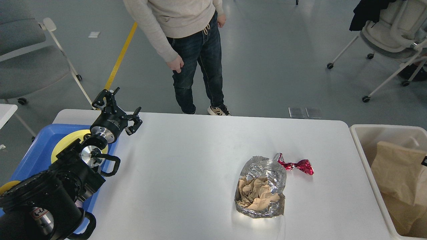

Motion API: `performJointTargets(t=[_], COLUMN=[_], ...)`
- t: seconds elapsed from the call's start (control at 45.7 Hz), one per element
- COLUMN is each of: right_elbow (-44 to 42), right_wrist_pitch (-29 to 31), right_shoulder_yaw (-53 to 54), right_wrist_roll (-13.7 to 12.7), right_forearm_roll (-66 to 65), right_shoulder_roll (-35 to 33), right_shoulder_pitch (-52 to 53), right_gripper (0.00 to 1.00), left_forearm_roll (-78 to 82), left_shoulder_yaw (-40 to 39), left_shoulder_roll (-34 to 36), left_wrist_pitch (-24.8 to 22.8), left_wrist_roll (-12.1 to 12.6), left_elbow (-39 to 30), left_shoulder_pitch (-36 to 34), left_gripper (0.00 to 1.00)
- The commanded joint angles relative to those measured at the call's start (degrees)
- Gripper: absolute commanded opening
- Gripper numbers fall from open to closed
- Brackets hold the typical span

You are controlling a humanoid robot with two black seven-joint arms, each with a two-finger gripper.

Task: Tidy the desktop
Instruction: 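Lift the second paper bag and drop it into the white bin, then reach the right gripper over the foil chip bag and grasp it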

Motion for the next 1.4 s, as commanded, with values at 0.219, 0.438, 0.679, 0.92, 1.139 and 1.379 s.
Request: performJointTargets(t=[0.219, 0.438, 0.679, 0.92, 1.139, 1.379], right_elbow=[-0.72, -0.45, 5.95, 28.09, 38.92, 41.20], right_wrist_pitch=[0.65, 1.09, 5.13, 11.53, 29.27, 48.35], right_shoulder_yaw=[-0.08, -2.18, -14.22, -25.91, -24.33, -23.46], right_wrist_roll=[0.20, 0.11, -0.50, -0.59, -0.41, -0.41], right_forearm_roll=[0.77, -0.28, -1.69, -1.69, -0.37, -0.28], right_shoulder_roll=[2.01, 9.39, 18.18, 22.67, 21.97, 19.95], right_shoulder_pitch=[2.06, 14.10, 28.96, 45.92, 58.32, 70.36], right_gripper=[1.00, 1.00, 1.00, 1.00, 1.00, 1.00], left_forearm_roll=[0.00, 0.00, 0.00, 0.00, 0.00, 0.00], left_shoulder_yaw=[0.00, 0.00, 0.00, 0.00, 0.00, 0.00], left_shoulder_roll=[0.00, 0.00, 0.00, 0.00, 0.00, 0.00], left_wrist_pitch=[0.00, 0.00, 0.00, 0.00, 0.00, 0.00], left_wrist_roll=[-0.01, -0.01, -0.01, -0.01, -0.01, -0.01], left_elbow=[-0.02, 0.07, -0.02, -0.02, -0.02, 0.07], left_shoulder_pitch=[0.00, 0.00, 0.00, 0.00, 0.00, 0.00], left_gripper=[0.96, 0.96, 0.96, 0.96, 0.96, 0.96])
